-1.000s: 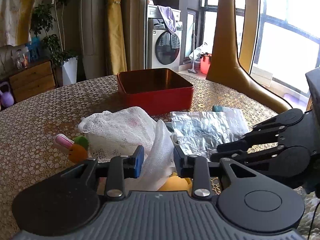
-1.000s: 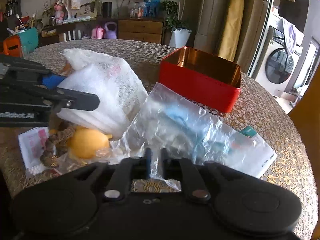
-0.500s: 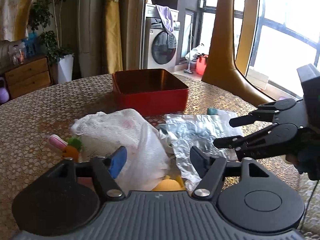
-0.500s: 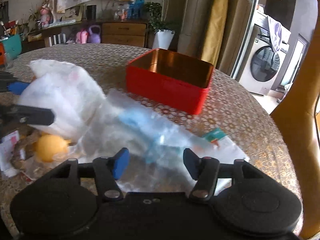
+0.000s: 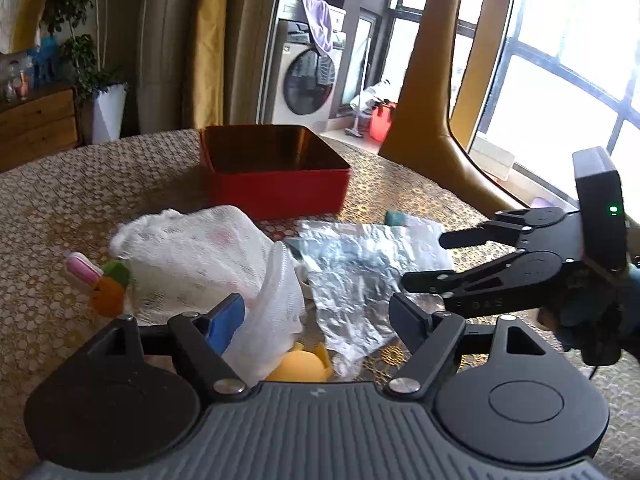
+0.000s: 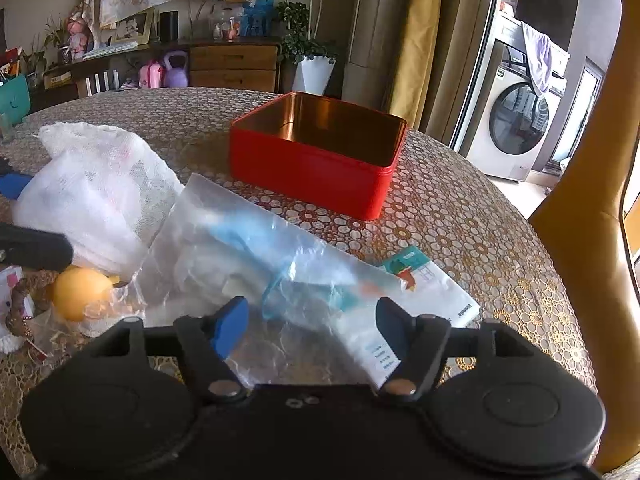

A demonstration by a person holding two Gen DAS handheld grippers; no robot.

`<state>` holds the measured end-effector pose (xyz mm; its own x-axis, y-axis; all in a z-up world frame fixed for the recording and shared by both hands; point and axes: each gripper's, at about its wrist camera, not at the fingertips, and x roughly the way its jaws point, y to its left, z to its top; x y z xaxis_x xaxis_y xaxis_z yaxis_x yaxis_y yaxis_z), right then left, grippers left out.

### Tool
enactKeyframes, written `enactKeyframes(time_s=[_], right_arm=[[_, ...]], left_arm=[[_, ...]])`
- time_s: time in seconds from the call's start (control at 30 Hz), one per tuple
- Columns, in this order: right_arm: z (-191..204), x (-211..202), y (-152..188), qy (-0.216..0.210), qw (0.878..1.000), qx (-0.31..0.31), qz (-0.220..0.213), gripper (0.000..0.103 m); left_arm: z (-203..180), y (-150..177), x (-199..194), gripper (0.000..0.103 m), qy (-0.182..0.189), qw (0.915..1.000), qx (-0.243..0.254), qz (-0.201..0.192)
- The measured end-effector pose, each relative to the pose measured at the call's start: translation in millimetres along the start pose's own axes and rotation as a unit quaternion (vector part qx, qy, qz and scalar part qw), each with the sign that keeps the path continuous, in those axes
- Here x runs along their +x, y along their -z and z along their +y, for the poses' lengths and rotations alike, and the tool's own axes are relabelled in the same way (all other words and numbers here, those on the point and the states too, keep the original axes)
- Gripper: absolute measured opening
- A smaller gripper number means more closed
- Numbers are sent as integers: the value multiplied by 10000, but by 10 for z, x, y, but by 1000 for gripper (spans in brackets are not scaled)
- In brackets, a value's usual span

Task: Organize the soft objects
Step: 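Close the right gripper on the clear plastic bag and lift it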

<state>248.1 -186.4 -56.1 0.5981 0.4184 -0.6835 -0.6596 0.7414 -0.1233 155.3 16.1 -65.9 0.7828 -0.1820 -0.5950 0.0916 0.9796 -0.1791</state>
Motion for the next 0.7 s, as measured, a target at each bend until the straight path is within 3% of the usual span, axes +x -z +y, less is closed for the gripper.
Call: enactKeyframes(time_s=[0.13,0.33,0.5,0.57,0.7], right_arm=[[-16,88,-8,97,9999,-14,48,82],[-144,258,-10,142,9995,222,169,80],[-186,315,16,28,9991,359,238,60],[-171,300,18,60,9993,292,214,44],[-129,267,11,92,9997,141,184,26]], left_arm=[[8,6,22,79,56,10000,-67,43],[31,-2,49,79,-80,9997,-227,5],[56,-19,81,79,-150,9992,-371,55],[51,-20,74,79,-185,9992,-343,9],[-8,-23,72,79,-329,9994,-122,-15]])
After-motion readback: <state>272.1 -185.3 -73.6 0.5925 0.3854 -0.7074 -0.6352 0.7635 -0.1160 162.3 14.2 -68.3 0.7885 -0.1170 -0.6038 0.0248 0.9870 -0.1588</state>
